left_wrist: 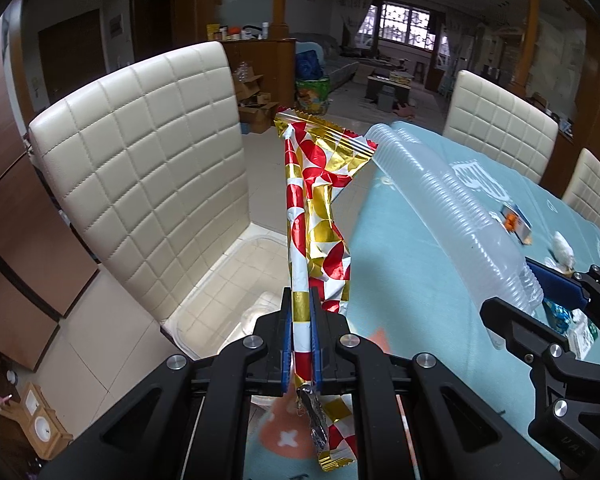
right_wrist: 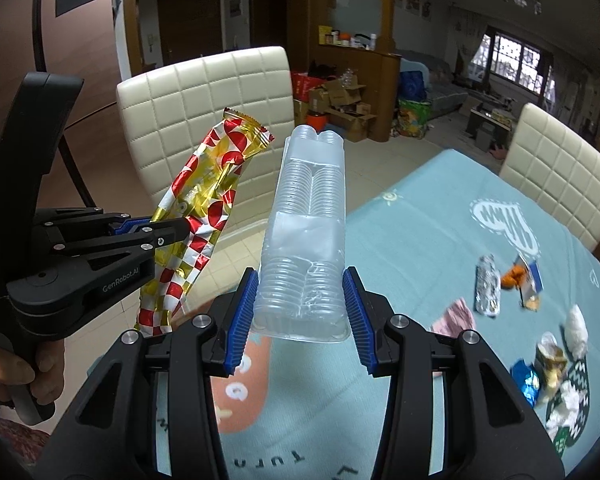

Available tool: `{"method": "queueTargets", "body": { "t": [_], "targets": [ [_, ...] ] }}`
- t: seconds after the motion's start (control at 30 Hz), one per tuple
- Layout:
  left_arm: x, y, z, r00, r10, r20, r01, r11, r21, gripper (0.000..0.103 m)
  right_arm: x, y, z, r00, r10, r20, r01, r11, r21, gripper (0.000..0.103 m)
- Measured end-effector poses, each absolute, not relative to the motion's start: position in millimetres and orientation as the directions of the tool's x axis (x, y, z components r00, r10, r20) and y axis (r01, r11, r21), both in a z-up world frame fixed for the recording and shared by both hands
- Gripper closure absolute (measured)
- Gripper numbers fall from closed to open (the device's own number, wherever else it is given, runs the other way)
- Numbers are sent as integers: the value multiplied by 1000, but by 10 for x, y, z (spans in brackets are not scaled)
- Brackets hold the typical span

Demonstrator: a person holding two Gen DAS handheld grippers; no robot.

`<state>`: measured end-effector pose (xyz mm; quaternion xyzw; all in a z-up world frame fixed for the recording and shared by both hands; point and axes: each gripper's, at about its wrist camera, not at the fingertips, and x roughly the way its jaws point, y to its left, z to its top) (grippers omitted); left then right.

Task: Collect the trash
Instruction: 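Carry the candy wrapper and cup stack to the bin and release both, then move both tools back over the table toward the remaining trash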

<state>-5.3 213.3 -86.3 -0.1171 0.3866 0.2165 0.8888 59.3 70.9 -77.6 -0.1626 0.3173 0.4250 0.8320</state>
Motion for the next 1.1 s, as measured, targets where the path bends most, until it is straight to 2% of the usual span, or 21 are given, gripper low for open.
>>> {"method": "queueTargets", "body": {
  "t": [0.23,0.27,0.33,0.37,0.43,0.83,0.9,0.97,1.1],
  "targets": [
    [84,2370,-892,587,302,-751,-509,859,-53,94,738,996,-770,418,626,-658,-831,556,0,56],
    [108,2408,-913,585,287,-759,-510,857,-69,91,769,1041,-777,416,627,-658,-834,551,-2,56],
    [168,2516,-968,559,291,-777,-545,834,-79,54,829,1115,-800,411,628,-661,-839,544,-6,56],
    [164,2573,-981,561,307,-768,-569,818,-89,27,862,1143,-819,407,628,-663,-842,540,-5,56],
    [140,2636,-983,576,324,-751,-584,806,-100,25,923,1219,-859,396,629,-669,-847,531,-2,56],
    [94,2957,-1258,463,370,-806,-674,737,-48,25,1038,1643,-1133,298,640,-708,-893,450,30,55],
    [70,2984,-1279,453,375,-809,-686,726,-48,25,1035,1681,-1151,279,650,-707,-900,434,43,52],
    [49,2992,-1287,451,373,-811,-691,721,-53,25,1043,1690,-1156,274,654,-705,-899,435,54,32],
    [51,2988,-1289,452,367,-813,-685,726,-53,25,1027,1655,-1141,296,655,-696,-894,446,39,32]
  ]
}}
